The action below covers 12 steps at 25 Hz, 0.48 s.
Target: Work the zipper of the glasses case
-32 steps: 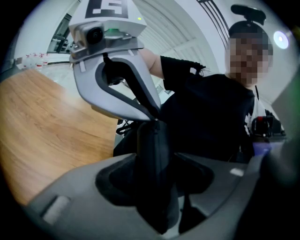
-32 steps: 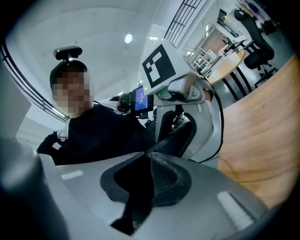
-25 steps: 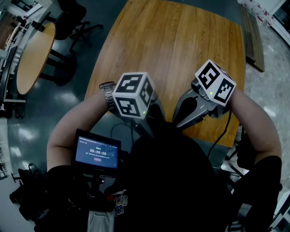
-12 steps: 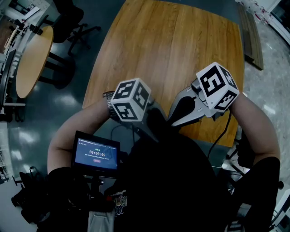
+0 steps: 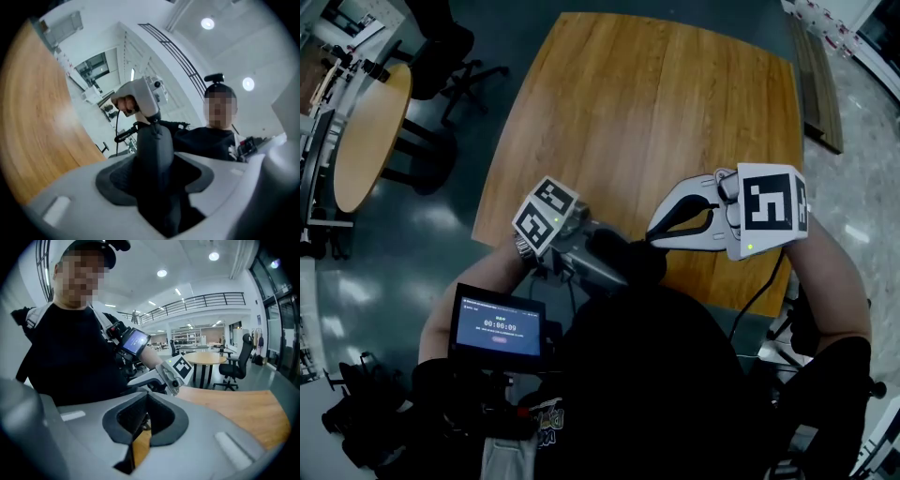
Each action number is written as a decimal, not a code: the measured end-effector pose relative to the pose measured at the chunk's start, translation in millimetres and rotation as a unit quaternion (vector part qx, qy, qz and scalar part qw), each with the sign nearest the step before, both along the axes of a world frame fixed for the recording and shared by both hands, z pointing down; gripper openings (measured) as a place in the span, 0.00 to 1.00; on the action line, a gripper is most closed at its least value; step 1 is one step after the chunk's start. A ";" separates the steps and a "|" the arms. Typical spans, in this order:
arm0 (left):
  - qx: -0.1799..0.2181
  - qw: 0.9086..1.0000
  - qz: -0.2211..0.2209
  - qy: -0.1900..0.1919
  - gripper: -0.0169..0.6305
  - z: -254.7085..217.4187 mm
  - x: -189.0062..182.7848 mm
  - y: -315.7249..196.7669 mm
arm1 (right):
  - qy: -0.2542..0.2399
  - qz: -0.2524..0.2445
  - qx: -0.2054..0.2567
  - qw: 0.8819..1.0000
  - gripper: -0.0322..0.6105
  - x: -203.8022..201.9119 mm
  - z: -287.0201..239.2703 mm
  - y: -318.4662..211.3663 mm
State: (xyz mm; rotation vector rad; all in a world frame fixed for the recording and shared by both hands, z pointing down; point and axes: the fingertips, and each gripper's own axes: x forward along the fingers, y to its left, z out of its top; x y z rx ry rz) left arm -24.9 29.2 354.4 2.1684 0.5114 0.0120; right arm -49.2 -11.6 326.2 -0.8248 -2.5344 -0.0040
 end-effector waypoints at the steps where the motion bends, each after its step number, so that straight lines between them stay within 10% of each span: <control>1: 0.001 1.000 -0.007 0.006 0.40 -3.3 -1.4 0.1 | -0.007 -0.001 0.012 1.000 0.06 -1.5 -3.2 0.7; 12: -0.031 0.979 -0.167 0.114 0.40 -18.3 -22.9 -37.0 | -0.048 0.078 0.186 0.978 0.06 -2.8 -14.9 -25.5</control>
